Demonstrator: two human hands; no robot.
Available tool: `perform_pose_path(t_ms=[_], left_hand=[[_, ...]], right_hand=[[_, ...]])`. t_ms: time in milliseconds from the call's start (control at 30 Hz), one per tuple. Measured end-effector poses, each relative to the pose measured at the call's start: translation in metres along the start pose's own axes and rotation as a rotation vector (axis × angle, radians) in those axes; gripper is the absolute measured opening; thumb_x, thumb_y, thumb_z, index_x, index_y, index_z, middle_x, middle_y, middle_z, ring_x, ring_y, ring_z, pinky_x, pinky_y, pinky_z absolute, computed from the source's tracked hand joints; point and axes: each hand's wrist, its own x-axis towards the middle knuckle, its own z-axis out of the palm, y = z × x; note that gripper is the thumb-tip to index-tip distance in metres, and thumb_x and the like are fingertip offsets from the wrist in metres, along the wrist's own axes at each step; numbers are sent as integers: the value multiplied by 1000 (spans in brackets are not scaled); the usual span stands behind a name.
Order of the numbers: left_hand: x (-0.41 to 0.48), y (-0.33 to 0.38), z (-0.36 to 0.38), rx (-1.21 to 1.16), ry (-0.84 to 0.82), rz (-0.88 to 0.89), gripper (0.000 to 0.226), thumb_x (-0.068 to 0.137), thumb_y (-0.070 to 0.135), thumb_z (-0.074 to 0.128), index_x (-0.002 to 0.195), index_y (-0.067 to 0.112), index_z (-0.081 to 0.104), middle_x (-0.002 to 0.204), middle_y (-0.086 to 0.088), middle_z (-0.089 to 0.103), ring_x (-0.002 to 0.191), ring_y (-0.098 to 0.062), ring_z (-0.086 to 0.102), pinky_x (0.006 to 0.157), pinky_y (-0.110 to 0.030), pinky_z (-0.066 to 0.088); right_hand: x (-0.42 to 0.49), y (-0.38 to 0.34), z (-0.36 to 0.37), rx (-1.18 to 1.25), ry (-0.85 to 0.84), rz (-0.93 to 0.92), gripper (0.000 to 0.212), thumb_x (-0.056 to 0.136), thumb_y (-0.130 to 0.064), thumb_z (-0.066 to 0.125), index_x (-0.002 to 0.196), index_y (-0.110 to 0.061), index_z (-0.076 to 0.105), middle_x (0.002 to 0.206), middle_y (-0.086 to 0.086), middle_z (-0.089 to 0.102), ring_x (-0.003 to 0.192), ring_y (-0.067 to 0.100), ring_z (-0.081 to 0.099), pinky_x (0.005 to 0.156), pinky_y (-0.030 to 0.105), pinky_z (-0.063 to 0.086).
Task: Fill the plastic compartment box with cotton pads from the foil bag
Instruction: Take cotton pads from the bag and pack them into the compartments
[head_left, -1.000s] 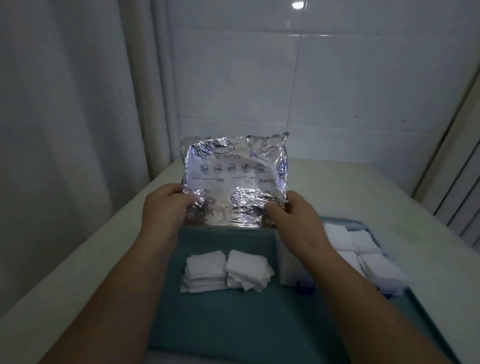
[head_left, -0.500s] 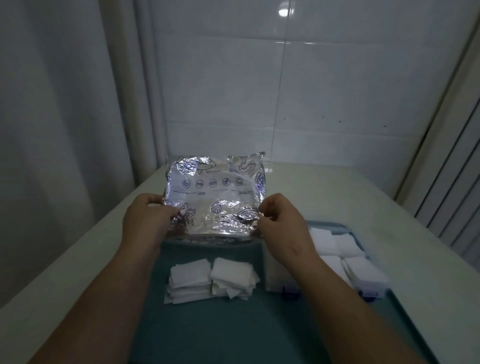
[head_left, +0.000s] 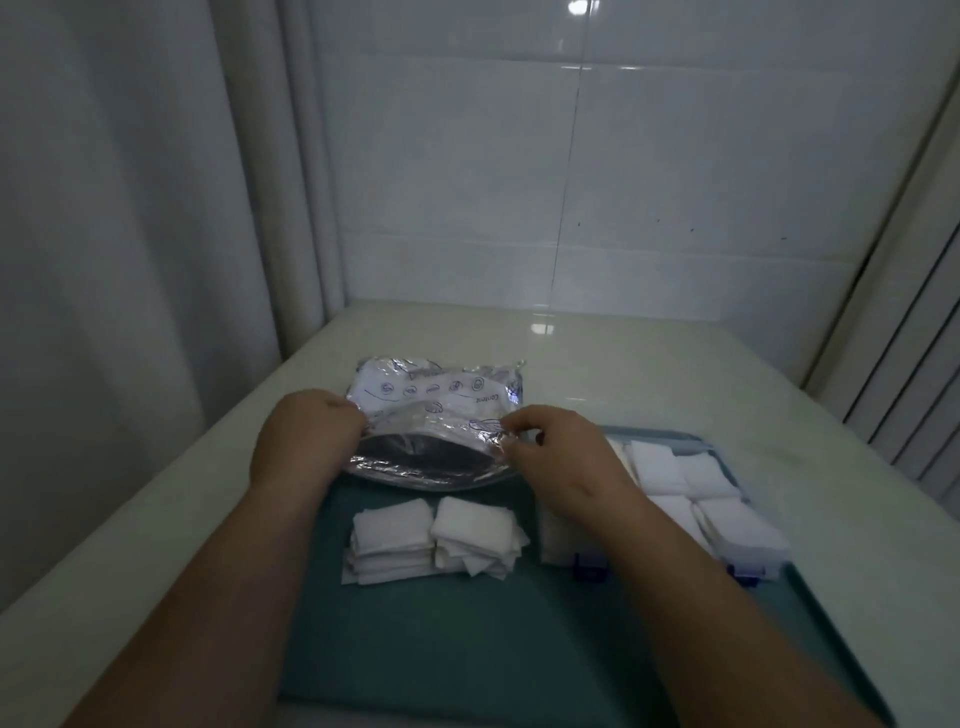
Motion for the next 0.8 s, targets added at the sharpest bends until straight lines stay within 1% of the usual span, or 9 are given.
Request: perform_pose_path(t_ms=[67,133,200,300,433,533,633,700,800], left_hand=[[-1,1,0,65,-84,-21,5,72,15,66,73,13,70,89,-8,71,89,-30,65,79,-35,52],[-2,-1,2,186,-127,-16,20,74,21,67,94,22,73,108,-4,69,99,-29,62,88,-35,51],[-3,0,1,274,-44,61,32,76,28,65,107,27,71,119,-4,63,104,-28,60,90,-37,50],[-11,9,-1,156,46,245,18,80,27,67,97,27,71,107,1,66,94,-21,61,80,-31,46],[-28,25,-2,25,-116,404,6,82,24,71,78,27,73,77,16,68,74,-3,62,67,-23,44],[-30,26,1,15,-144,441,7,81,25,72,75,26,74,72,16,68,70,0,60,63,-20,42],[-28,24,4,-8,-120,431,9,81,25,72,73,27,73,71,16,68,69,1,60,63,-21,41],[-27,23,4,-11,-119,422,9,80,25,72,71,26,72,70,18,68,69,1,60,63,-20,41],[-27,23,5,-10,-114,410,8,80,25,72,72,26,73,69,19,68,68,2,60,62,-18,41]], right_hand=[[0,-1,1,-115,-40,-7,26,91,-36,62,115,-28,69,121,-2,65,105,18,60,95,34,49],[0,-3,1,-179,-24,-36,26,92,-36,61,115,-28,69,125,0,61,111,21,56,99,36,46],[0,-3,-2,-216,33,-74,27,92,-34,59,117,-28,67,131,1,56,117,21,52,102,36,43],[-4,-6,-10,-139,68,-108,22,92,-32,60,111,-27,69,118,-5,62,102,12,56,88,27,46],[-13,-10,-19,-98,-68,-148,12,89,-29,63,98,-32,70,96,-14,66,79,-1,56,66,16,45],[-20,-18,-19,-237,-231,-217,19,89,-34,61,105,-33,70,101,-13,67,89,5,59,79,23,48],[-24,-25,-10,-529,-367,-311,32,90,-46,54,119,-37,63,112,-6,65,104,11,51,104,34,34],[-26,-27,-5,-652,-443,-320,39,87,-54,52,121,-35,61,112,-4,64,107,18,51,105,37,28],[-27,-28,-3,-709,-477,-308,40,85,-58,55,111,-30,62,105,-1,63,101,22,50,91,35,27]])
